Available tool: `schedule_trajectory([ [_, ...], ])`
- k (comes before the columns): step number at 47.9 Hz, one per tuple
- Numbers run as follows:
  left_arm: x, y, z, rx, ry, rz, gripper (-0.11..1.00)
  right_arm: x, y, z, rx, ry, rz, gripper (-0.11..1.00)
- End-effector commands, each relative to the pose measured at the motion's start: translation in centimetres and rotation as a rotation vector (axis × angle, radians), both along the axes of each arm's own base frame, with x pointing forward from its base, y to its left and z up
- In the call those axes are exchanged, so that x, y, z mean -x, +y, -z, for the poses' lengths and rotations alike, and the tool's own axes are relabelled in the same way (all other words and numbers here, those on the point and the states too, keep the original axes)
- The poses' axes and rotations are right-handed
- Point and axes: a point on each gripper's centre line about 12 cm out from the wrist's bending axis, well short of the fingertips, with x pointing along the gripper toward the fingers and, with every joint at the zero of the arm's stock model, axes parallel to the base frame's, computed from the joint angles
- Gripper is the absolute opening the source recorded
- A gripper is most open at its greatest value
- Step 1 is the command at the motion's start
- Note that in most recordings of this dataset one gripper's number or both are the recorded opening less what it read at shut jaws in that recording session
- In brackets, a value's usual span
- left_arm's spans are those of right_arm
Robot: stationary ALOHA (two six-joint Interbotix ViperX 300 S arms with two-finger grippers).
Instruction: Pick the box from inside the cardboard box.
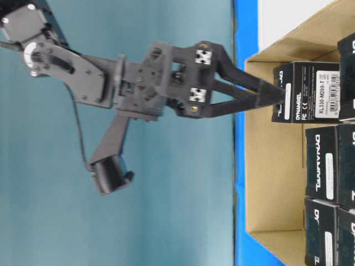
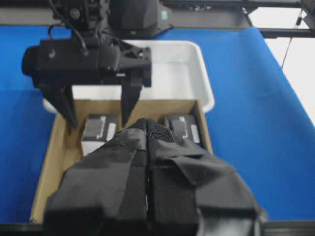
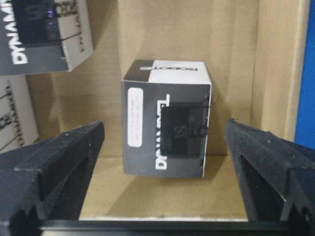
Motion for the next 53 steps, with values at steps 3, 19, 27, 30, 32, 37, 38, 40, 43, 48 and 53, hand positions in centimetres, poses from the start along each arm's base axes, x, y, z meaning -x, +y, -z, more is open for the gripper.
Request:
schedule_trajectory([
  [3,-0.2,0.0,-1.2,0.003,-0.028,0.0,-0.07,-0.2,-0.5,0.9,0.006,-0.007,0.004,0.98],
  [19,-0.1,0.0,-1.1,0.0,-0.028,0.0,-0.07,0.3,-0.5,3.4,-0.003,0.034,0.007,0.98],
  [27,-0.2,0.0,-1.1,0.001,-0.025,0.0,-0.07,0.3,-0.4,3.8,-0.005,0.016,0.015,0.98],
  [30,-0.2,0.0,-1.0,-0.001,-0.023,0.0,-0.07,0.3,-0.4,3.8,-0.003,0.01,0.016,0.98],
  [32,-0.2,0.0,-1.1,-0.001,-0.025,0.0,-0.07,0.2,-0.4,3.8,-0.002,0.006,0.016,0.98],
  [37,-0.2,0.0,-1.0,-0.001,-0.022,0.0,-0.07,0.2,-0.4,3.8,-0.001,0.001,0.017,0.98],
  [38,-0.2,0.0,-1.0,0.001,-0.023,0.0,-0.07,0.2,-0.4,3.8,-0.001,0.001,0.017,0.98],
  [40,-0.2,0.0,-1.0,-0.001,-0.023,0.0,-0.07,0.2,-0.4,3.9,-0.001,0.004,0.016,0.98],
  [43,-0.2,0.0,-1.0,-0.001,-0.022,0.0,-0.07,0.2,-0.4,4.0,-0.001,0.007,0.014,0.98],
  [48,-0.2,0.0,-1.0,-0.001,-0.022,-0.001,-0.07,0.3,-0.4,4.3,-0.003,0.013,0.015,0.98],
  [53,-0.3,0.0,-1.0,-0.001,-0.022,-0.001,-0.07,0.4,-0.3,4.3,-0.002,0.016,0.014,0.97],
])
